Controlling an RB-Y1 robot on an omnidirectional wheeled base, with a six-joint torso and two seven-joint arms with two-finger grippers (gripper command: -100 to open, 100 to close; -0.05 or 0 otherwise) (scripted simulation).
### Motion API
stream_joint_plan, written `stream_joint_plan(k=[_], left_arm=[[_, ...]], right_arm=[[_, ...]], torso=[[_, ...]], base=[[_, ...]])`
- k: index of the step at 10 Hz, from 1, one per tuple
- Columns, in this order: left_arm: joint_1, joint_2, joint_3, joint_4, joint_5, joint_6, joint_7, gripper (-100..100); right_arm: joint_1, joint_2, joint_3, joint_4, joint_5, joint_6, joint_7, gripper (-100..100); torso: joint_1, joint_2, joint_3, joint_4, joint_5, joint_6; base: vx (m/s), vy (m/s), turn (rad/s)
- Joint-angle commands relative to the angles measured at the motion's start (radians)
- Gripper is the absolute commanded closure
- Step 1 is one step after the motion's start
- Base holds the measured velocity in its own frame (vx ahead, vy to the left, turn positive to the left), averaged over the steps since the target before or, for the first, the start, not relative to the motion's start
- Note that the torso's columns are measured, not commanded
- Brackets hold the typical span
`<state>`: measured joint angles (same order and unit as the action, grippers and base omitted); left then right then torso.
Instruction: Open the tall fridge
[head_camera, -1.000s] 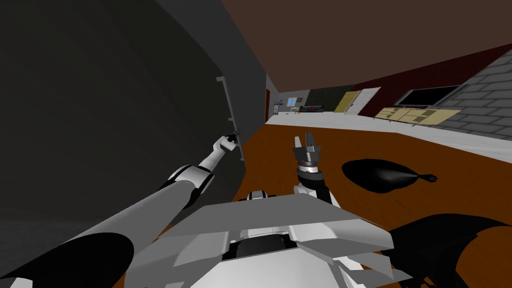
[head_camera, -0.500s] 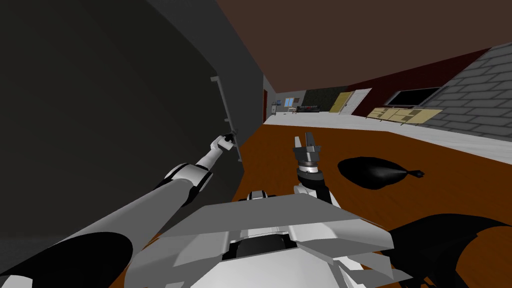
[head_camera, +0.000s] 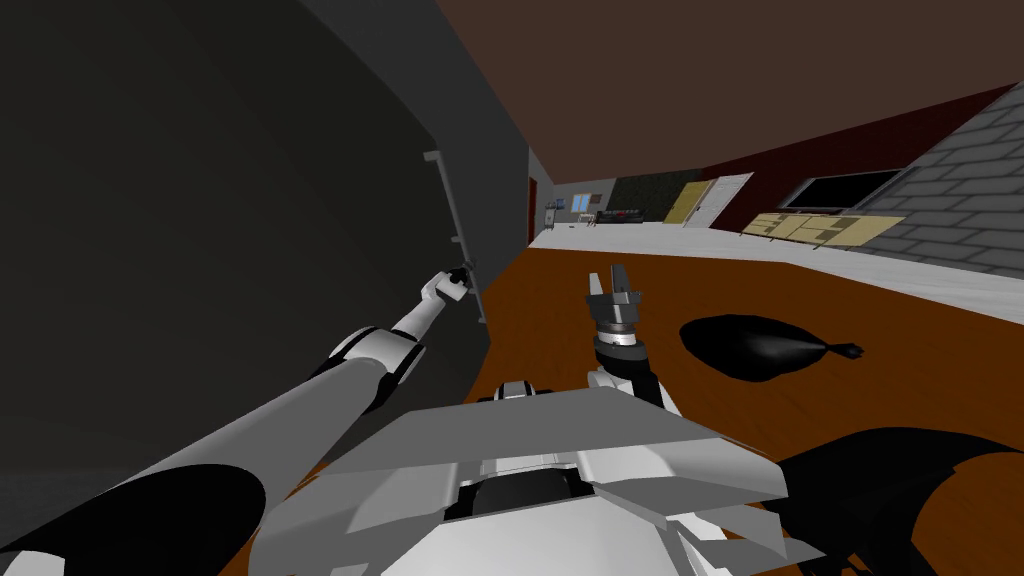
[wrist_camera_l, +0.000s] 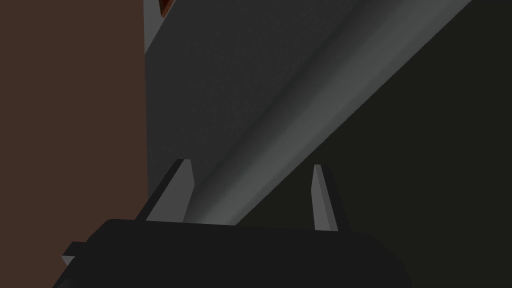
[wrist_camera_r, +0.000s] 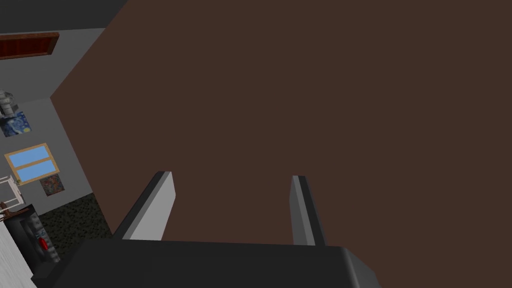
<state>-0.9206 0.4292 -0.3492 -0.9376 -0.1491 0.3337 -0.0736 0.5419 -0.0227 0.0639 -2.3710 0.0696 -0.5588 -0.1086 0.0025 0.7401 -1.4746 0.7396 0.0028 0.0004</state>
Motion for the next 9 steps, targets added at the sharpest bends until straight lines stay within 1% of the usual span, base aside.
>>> stream_joint_plan(k=[1, 2, 3, 4, 5, 6, 7, 8, 9], left_arm=[[0.016, -0.022, 0.001, -0.051, -0.014, 0.033, 0.008, 100], [0.022, -0.027, 0.0, -0.067, -0.018, 0.042, 0.008, 100], [0.016, -0.025, -0.003, -0.055, -0.018, 0.034, 0.003, 100], [0.004, -0.048, -0.037, -0.074, -0.002, 0.041, -0.001, 100], [-0.002, -0.058, -0.053, -0.082, 0.007, 0.044, -0.002, 100], [-0.002, -0.058, -0.053, -0.082, 0.007, 0.044, -0.002, 100], [-0.014, -0.08, -0.086, -0.099, 0.024, 0.049, -0.005, 100], [-0.014, -0.08, -0.086, -0.099, 0.024, 0.049, -0.005, 100], [-0.027, -0.101, -0.119, -0.116, 0.041, 0.054, -0.007, 100]], right_arm=[[0.0, 0.0, 0.0, 0.0, 0.0, 0.0, 0.0, 0], [0.0, 0.0, 0.0, 0.0, 0.0, 0.0, 0.0, 0], [0.0, 0.0, 0.0, 0.0, 0.0, 0.0, 0.0, 0], [0.0, 0.0, 0.0, 0.0, 0.0, 0.0, 0.0, 0], [0.0, 0.0, 0.0, 0.0, 0.0, 0.0, 0.0, 0], [-0.001, 0.0, 0.0, 0.0, 0.0, 0.0, 0.0, 0], [0.0, 0.0, 0.0, 0.0, 0.0, 0.0, 0.0, 0], [0.0, 0.0, 0.0, 0.0, 0.0, 0.0, 0.0, 0], [0.0, 0.0, 0.0, 0.0, 0.0, 0.0, 0.0, 0]], torso=[[0.001, 0.0, 0.0, 0.0, 0.0, -0.001], [0.001, 0.001, 0.0, 0.0, 0.0, -0.002], [0.001, 0.001, 0.001, 0.0, 0.0, -0.003], [0.001, 0.001, 0.0, 0.0, 0.0, -0.003], [-0.001, 0.004, 0.002, -0.003, -0.001, 0.005], [-0.002, 0.004, 0.003, -0.003, -0.001, 0.006], [-0.002, 0.0, 0.0, 0.0, -0.002, -0.002], [-0.002, 0.002, 0.001, 0.002, -0.002, -0.002], [-0.002, 0.0, 0.0, 0.002, -0.002, -0.003]], base=[[-0.005, 0.026, 0.037], [-0.005, 0.016, 0.035], [0.0, 0.0, 0.0], [-0.122, 0.051, -0.146], [-0.235, 0.124, -0.212], [-0.184, 0.075, -0.14], [-0.191, 0.052, -0.158], [-0.164, 0.03, -0.092], [-0.197, 0.031, -0.141]])
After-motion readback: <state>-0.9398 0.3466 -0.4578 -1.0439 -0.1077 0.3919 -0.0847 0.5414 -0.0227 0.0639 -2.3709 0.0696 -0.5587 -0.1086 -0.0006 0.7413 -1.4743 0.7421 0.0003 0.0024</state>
